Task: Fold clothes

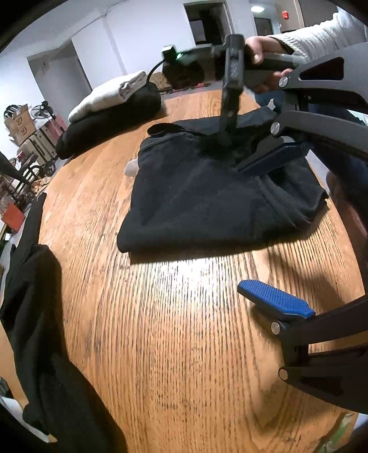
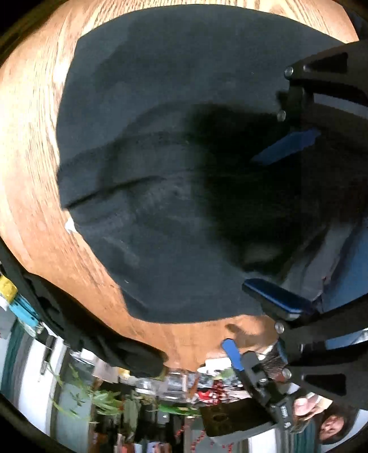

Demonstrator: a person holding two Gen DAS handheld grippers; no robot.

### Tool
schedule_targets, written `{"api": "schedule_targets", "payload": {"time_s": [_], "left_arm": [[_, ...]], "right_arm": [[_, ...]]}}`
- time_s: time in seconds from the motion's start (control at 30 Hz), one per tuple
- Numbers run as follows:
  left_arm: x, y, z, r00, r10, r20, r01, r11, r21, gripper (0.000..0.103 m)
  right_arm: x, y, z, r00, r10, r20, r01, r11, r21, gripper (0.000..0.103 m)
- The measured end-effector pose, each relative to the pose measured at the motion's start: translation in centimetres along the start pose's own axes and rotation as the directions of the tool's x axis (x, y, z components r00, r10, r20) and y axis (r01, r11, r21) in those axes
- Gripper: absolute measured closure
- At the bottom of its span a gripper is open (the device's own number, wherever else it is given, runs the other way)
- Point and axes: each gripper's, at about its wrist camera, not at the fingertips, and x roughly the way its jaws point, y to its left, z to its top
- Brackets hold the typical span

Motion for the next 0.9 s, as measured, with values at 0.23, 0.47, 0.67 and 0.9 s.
{"api": "schedule_targets", "payload": {"time_s": [0.23, 0.47, 0.67, 0.9], "left_arm": [[0.4, 0.3, 0.2, 1.000, 0.012, -0.003, -0.012, 1.000, -0.014, 0.027], [1.0, 0.3, 0.2, 1.000, 0.026, -0.016, -0.027, 0.999, -0.020, 0.027], [1.0, 0.5, 0.1, 1.000, 0.024, -0.017, -0.024, 0.999, -0.029, 0.027], [-0.5, 1.3, 0.6, 0.999, -0.035, 0.039, 0.038, 0.996, -0.078, 0.027]], "right_arm": [[0.6, 0.3, -3.3, 0.997, 0.025, -0.074, -0.025, 1.000, 0.003, 0.021], [0.6, -1.9, -1.6, 0.992, 0.112, 0.059, -0.117, 0.988, 0.097, 0.033], [1.0, -0.6, 0.5, 0.996, 0.055, 0.072, -0.060, 0.996, 0.067, 0.056], [-2.8, 9.3, 1.0, 0.991, 0.007, 0.136, 0.032, 0.960, -0.280, 0.095]]}}
